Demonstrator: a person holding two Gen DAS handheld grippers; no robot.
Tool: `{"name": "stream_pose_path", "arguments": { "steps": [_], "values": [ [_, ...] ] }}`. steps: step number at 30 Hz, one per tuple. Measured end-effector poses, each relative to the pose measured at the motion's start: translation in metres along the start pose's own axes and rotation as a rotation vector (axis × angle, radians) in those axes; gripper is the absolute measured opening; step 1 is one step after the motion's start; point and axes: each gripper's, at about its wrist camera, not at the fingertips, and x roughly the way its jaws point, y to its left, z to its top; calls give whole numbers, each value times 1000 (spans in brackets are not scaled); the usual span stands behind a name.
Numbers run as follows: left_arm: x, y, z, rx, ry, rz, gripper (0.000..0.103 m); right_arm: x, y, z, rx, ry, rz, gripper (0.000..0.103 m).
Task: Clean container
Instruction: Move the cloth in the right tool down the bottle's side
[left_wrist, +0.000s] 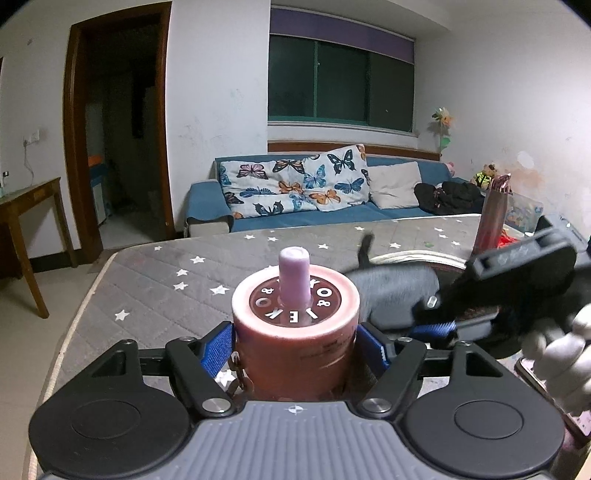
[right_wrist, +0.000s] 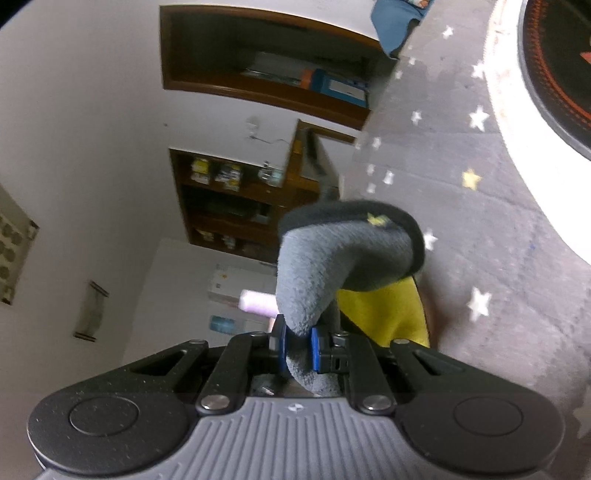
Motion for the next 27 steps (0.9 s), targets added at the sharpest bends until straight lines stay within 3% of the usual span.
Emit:
{"name": "stream_pose_path", "arguments": {
  "steps": [7, 19, 27],
  "values": [
    [-2, -6, -3, 26, 9, -13, 75, 7, -16, -3, 21, 7, -80, 13],
    [-5, -11, -9, 58, 16, -34, 75, 7, 1, 3, -39, -27, -130, 13],
    [-14, 3, -8, 44, -8, -21, 76, -2, 15, 3, -54, -35, -74, 13]
  ]
}}
